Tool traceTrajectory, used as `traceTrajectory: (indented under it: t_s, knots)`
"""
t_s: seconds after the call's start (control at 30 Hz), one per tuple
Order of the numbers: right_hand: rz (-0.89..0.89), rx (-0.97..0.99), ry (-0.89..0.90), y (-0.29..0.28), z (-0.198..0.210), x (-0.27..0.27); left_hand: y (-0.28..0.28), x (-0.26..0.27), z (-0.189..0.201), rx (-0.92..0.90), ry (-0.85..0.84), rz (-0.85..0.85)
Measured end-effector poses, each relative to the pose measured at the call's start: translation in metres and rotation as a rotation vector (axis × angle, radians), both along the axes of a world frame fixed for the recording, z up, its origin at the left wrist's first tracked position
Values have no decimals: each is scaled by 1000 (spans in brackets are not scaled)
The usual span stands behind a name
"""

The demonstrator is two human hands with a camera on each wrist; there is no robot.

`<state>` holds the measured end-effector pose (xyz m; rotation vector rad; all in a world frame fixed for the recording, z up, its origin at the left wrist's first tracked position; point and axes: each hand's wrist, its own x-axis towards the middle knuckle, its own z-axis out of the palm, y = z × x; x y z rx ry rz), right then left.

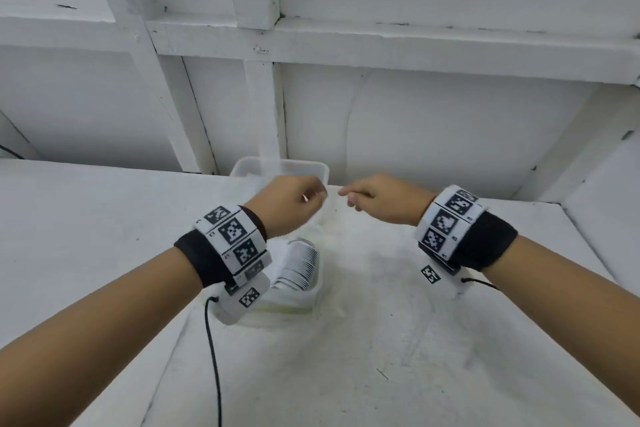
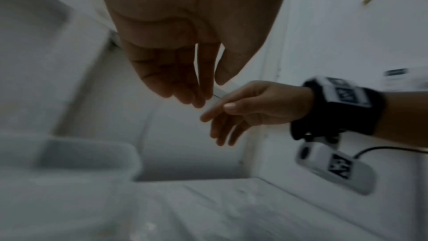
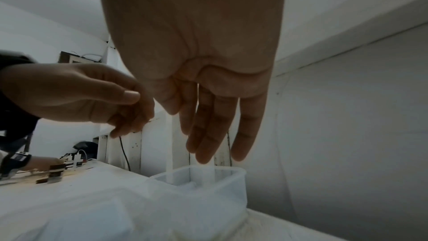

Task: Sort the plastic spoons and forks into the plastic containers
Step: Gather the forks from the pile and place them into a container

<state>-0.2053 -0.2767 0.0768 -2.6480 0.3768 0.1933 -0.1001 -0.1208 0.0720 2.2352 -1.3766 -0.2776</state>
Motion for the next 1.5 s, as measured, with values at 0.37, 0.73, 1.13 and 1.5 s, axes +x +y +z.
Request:
traceTrajectory:
  t_s: [0.37,0.73,1.13,1.5]
  knots:
    - [-113,85,167,14,-57,-138,-14,-113,-98,558,11,-138]
    - [-223,211,99,19,-90,-164,-5,-128,-117,644,-255,22]
    - [-276,167,38,24,-99,-106,42,-122,-127,485,-180,47]
    - [-357,28,176,30,-117,-83,61,-116,-124,599,-281,163]
